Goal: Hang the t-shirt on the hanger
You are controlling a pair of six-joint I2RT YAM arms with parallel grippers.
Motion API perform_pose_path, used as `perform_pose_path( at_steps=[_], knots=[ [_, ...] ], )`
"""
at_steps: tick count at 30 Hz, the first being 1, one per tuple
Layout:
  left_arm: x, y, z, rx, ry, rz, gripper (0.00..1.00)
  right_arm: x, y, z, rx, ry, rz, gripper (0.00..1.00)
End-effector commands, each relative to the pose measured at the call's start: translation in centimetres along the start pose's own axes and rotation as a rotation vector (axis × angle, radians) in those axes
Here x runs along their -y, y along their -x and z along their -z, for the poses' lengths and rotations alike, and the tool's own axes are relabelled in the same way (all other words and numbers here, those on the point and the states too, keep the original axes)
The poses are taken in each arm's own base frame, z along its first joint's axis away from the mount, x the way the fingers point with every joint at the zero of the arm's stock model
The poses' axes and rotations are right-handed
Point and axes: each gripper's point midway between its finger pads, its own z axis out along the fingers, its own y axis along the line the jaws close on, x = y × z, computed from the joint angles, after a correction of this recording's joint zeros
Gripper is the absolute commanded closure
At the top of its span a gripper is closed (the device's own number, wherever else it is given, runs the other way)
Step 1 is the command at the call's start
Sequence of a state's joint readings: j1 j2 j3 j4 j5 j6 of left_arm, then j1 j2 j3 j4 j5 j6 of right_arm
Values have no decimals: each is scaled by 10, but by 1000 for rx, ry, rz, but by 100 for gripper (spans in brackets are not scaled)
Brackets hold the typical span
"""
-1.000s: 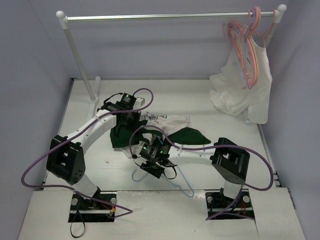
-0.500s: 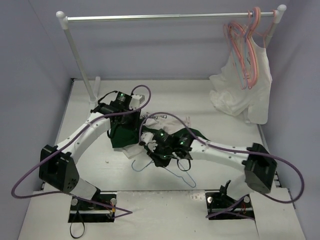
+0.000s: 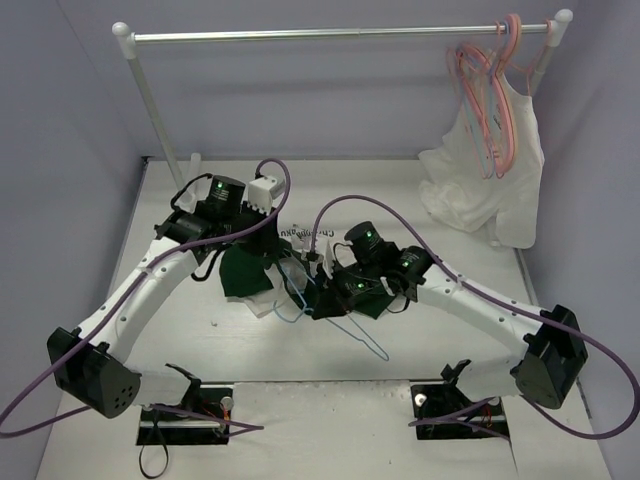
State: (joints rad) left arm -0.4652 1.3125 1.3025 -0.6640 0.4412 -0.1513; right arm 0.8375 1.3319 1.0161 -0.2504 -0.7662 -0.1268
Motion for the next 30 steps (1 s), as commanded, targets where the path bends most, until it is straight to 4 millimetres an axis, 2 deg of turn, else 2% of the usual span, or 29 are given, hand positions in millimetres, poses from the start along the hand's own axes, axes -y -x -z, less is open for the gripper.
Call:
perform_pose_path(
  at_steps=[1,2,5,6,9,10,14,20,26,29,30],
  knots=[
    [24,39,29,124,-76,-87,100,-27,48,26,186,156,136,100],
    [26,38,31,114,-79,-86,100,-33,53,33,212,187,151,100],
    [37,43,36,124,-92,-90,100,-28,64,47,263,184,169,100],
    [40,45,37,130,-91,-92,100,-32,67,51,280,212,190,100],
    [54,51,39,146,-93,-109,100,-33,79,65,334,240,228,100],
    [65,51,38,142,-108,-119,100,-29,82,70,350,239,232,100],
    [85,67,44,188,-118,-135,100,-27,99,87,416,271,291,100],
    [107,80,49,224,-156,-145,100,-23,110,103,473,299,369,100],
    [123,75,38,199,-186,-167,100,-15,109,103,489,308,390,100],
    [120,71,33,191,-169,-166,100,-9,104,100,487,313,388,100],
    [118,69,32,188,-160,-166,96,-7,103,99,487,313,383,100]
  ],
)
